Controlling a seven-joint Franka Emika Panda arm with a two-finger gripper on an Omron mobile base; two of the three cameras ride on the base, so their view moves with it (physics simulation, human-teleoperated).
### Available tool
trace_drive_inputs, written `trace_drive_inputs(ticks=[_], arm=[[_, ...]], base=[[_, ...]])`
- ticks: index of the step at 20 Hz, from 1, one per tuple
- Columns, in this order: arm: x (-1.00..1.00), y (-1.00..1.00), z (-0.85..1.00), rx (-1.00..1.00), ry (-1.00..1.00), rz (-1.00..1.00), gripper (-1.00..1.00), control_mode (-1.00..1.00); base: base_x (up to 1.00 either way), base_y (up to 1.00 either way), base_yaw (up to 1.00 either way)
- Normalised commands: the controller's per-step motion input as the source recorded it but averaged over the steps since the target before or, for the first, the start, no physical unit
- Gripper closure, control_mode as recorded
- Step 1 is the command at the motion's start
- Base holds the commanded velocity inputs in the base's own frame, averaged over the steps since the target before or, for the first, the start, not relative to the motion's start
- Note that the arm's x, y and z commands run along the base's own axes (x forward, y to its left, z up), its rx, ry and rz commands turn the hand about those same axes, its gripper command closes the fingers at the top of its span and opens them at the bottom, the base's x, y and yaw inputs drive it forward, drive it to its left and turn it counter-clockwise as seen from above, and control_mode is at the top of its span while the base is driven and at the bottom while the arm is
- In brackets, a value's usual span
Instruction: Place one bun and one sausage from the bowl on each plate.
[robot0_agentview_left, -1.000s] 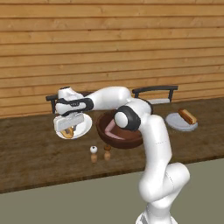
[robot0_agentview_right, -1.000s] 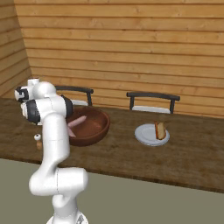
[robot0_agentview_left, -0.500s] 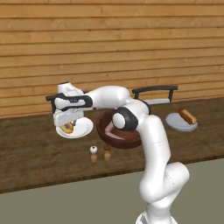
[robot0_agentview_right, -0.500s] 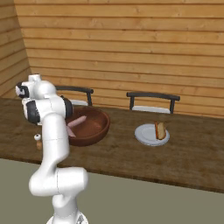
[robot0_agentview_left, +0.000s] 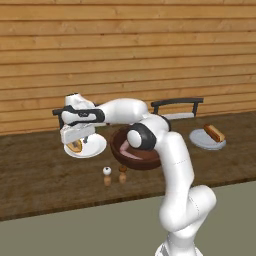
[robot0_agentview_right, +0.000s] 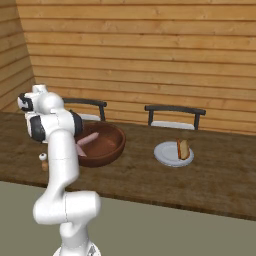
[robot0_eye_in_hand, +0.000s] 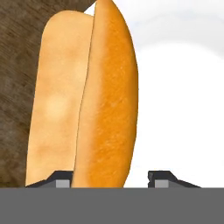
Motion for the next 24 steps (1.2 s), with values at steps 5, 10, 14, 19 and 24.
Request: trace_drive_inputs(ticks=[5,10,14,19,24], arm=[[0.01,-0.20,-0.02,-0.04,0.12,-0.03,-1.00,-1.00],[0.22,-0.76,0.06,-0.18,0.20,-0.16,-1.00,-1.00],[0.04,-0.06,0.08,-0.10,-0.04,-0.02,-1.00,-1.00],[0.00,0.20,0.03,-0.15,-0.12,0.05,-1.00,-1.00],[0.00,0.23,0.00,-0.38,0.00,0.04,-1.00,-1.00]], base=[[0.00,0.00,0.00],[0.00,0.00,0.00],[0.00,0.00,0.00],[0.00,0.00,0.00],[0.00,0.00,0.00]])
